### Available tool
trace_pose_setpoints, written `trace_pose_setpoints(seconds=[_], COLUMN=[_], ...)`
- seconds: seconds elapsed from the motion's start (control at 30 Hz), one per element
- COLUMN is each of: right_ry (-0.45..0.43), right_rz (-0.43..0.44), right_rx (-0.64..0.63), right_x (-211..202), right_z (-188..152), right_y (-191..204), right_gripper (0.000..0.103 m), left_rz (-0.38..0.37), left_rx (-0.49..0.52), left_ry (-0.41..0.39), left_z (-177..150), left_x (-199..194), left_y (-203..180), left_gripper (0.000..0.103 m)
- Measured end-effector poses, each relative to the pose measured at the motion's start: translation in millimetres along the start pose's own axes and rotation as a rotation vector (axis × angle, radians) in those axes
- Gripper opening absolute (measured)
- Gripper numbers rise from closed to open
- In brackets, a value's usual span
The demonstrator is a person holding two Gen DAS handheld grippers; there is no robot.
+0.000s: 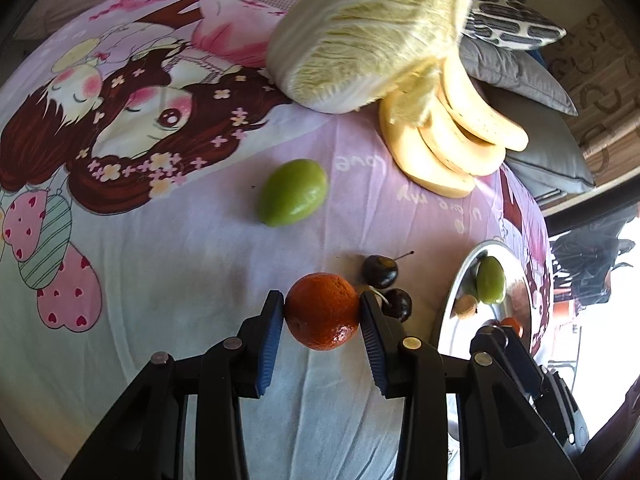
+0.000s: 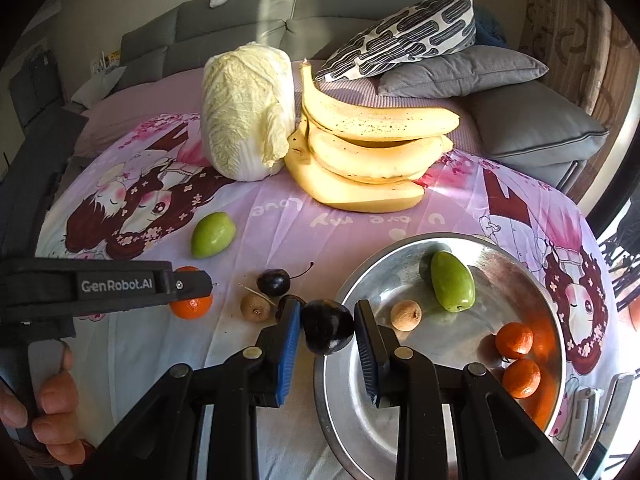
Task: Organize fruits
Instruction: 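Carry the tangerine and the dark cherry over the steel bowl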
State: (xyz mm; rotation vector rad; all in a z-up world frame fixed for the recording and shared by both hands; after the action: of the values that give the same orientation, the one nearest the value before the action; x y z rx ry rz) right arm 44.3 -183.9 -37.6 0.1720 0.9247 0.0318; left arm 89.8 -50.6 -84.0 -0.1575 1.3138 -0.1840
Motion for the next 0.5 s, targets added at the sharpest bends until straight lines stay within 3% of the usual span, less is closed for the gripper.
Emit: trace_pose_setpoints(seconds=[0.5], right_ry=[-0.077], right_rz=[-0.102], right_rx=[0.262], right_x=[-47.1], right_z=[-10.7], right_y=[-106.1], right_gripper=[0.03], left_rz=[-0.021], left_rx=[0.272], left_ry=[-0.037], left_z=[-32.2], left_x=[-3.7], left_y=[-89.7], left_gripper=[0.04])
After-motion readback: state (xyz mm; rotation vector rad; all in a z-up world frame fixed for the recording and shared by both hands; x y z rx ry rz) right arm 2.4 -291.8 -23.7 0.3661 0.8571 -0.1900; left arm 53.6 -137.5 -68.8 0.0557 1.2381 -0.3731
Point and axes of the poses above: each gripper's, at about its wrist camera, not at the fingertips, and x roughly the way its jaws point, y to its left, z to its top, the point moved 8 cm from there along x, roughly the way its jaws point, and after that the axes turned 11 degrees about z, right-handed, at the moved point
